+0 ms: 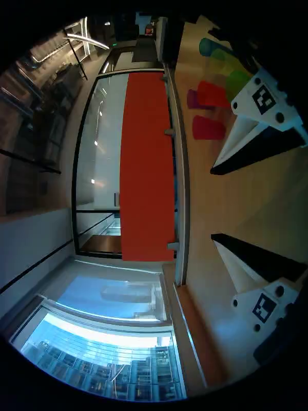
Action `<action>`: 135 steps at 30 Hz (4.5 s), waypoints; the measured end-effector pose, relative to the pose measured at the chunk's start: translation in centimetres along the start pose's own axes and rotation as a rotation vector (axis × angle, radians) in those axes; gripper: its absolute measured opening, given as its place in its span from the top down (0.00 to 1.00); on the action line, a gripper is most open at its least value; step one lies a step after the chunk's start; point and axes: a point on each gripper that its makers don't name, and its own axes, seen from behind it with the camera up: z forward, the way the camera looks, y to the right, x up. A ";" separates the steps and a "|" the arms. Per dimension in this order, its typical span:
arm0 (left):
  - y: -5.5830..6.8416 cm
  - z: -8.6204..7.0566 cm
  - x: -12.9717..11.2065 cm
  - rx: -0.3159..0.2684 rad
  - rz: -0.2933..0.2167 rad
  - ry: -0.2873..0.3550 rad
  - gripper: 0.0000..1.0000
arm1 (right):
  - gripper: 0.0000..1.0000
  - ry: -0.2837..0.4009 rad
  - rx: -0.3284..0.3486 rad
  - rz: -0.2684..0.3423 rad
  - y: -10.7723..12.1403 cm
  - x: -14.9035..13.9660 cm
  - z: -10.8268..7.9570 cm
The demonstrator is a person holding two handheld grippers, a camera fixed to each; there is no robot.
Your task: Pour water
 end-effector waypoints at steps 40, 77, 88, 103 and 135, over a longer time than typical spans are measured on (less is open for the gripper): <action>0.0 -0.1 0.1 0.000 0.000 0.000 0.16 | 0.00 0.021 0.005 -0.014 0.7 -5.5 1.4; 0.2 0.0 -0.1 0.000 0.000 0.000 0.16 | 0.00 -0.053 -0.007 -0.016 0.6 -9.6 2.2; 0.1 0.0 0.0 0.000 0.000 0.000 0.16 | 0.00 -0.053 -0.008 -0.017 0.5 -9.6 2.2; 0.1 -0.1 0.0 0.000 0.000 0.000 0.16 | 0.00 -0.056 -0.006 -0.016 0.5 -9.6 2.1; 0.1 0.0 0.0 0.000 0.000 0.000 0.16 | 0.00 -0.056 -0.006 -0.016 0.6 -9.8 2.1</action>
